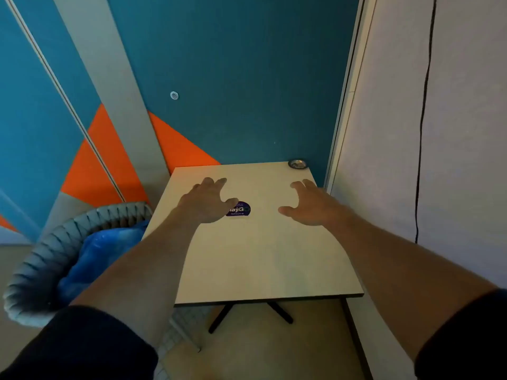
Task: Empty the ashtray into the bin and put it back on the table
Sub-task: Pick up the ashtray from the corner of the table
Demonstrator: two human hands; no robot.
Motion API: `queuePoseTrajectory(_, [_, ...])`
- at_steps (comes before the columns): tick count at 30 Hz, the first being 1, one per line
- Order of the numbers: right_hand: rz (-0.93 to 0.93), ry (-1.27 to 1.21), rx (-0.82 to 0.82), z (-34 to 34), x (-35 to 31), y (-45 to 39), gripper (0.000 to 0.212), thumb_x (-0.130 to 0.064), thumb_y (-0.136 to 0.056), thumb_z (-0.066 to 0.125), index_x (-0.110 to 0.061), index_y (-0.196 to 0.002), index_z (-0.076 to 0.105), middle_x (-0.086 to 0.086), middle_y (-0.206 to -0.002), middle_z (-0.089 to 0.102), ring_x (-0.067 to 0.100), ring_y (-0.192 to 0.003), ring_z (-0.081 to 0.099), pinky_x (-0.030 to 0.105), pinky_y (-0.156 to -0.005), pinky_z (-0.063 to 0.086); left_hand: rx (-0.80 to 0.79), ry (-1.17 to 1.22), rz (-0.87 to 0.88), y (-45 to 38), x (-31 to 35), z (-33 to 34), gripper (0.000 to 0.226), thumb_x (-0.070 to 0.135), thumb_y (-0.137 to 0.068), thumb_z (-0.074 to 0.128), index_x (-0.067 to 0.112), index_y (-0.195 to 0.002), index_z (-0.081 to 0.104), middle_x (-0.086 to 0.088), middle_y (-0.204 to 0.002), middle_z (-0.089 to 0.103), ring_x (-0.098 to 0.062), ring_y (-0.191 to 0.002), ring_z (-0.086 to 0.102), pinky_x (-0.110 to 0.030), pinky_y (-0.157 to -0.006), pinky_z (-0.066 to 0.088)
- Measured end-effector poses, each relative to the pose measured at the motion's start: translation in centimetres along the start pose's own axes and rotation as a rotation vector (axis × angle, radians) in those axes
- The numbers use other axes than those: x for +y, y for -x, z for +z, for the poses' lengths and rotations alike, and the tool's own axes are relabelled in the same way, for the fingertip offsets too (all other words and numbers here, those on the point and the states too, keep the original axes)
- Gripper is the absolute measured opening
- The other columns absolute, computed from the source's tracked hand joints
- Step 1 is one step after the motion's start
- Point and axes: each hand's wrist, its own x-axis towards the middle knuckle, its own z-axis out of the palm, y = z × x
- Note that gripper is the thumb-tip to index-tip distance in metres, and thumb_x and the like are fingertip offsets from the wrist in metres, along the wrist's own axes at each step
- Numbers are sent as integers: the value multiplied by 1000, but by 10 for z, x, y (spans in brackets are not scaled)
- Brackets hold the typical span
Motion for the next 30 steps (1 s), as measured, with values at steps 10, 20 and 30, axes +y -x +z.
queuePoseTrajectory(10, [135,27,9,23,-24,-113,86,-68,-82,54,-26,-151,23,4,-163,21,34,-145,30,58,-111,36,-63,-46,71,-131,-57,0,75,64,-92,40,27,-153,17,-8,-162,19,-33,-144,24,-55,-112,30])
queuePoseTrajectory(20, [266,65,-19,46,-26,-194,87,-70,-83,50,-26,-152,22,5,-164,17,36,-147,25,59,-113,32,-135,-61,181,-236,-83,20,73,62,-93,39,25,-153,20,-9,-159,25,-34,-141,30,-54,-108,34])
queuePoseTrajectory(30, [289,60,-63,62,25,-273,88,-72,-81,50,-28,-151,22,5,-165,15,36,-147,23,59,-113,32,-198,-91,229,-318,-53,66,73,60,-94,40,24,-153,19,-10,-156,28,-34,-139,32,-54,-105,37])
